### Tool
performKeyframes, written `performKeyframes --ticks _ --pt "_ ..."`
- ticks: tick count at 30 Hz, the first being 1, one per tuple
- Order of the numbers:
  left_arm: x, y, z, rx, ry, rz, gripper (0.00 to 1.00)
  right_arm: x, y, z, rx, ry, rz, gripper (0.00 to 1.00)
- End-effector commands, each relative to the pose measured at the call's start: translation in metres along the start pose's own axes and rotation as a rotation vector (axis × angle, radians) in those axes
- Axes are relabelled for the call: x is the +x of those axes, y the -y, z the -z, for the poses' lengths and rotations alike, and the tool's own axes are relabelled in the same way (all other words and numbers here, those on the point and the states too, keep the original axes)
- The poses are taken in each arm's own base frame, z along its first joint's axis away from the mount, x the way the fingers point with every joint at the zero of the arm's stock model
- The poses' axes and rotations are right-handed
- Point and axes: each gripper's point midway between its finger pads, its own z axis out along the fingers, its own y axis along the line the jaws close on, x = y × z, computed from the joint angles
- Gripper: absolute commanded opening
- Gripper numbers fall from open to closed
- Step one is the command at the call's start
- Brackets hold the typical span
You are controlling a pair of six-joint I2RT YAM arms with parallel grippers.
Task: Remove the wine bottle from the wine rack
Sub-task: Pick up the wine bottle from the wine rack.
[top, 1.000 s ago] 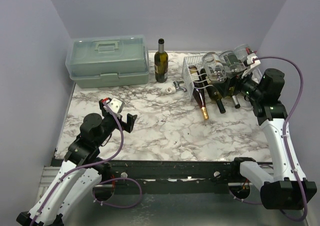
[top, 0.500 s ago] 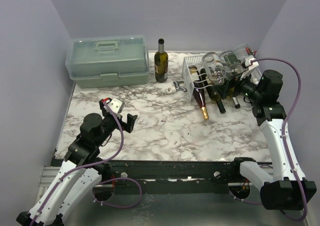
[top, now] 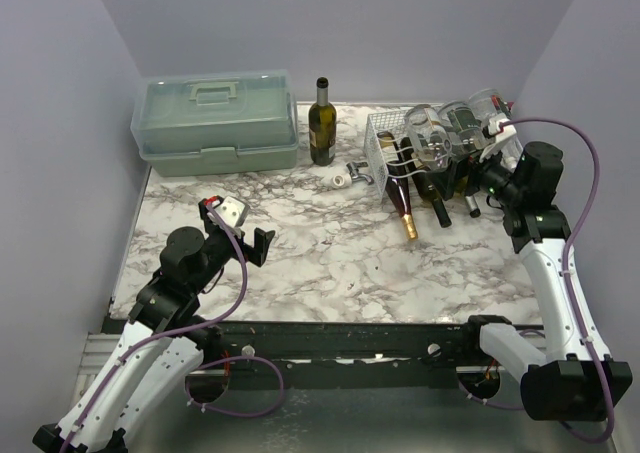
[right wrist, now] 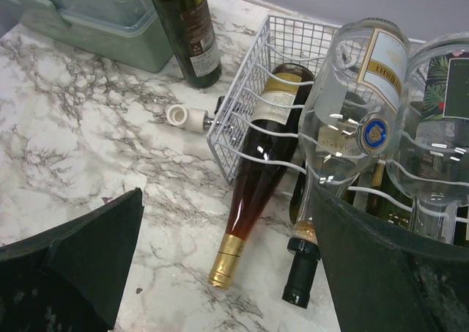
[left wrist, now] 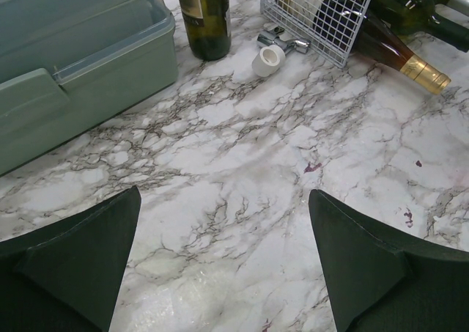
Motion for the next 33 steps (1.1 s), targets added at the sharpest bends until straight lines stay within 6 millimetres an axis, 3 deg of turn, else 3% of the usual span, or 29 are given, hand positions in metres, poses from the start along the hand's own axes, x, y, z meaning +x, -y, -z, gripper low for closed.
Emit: performKeyframes --ticks 1,25,33 --pt "-0.002 0.003 0.001 0.017 0.018 0.011 0.99 0.006 0.010 0.001 0.051 -0.010 0.003 1.00" --pt "-0.003 0.003 0.001 0.018 0.024 0.007 0.99 0.027 0.049 -0.014 0.195 -0.123 -0.049 0.99" --pt "-0.002 0.002 0.001 0.015 0.023 0.005 0.99 0.043 0.069 -0.036 0.221 -0.237 -0.138 0.84"
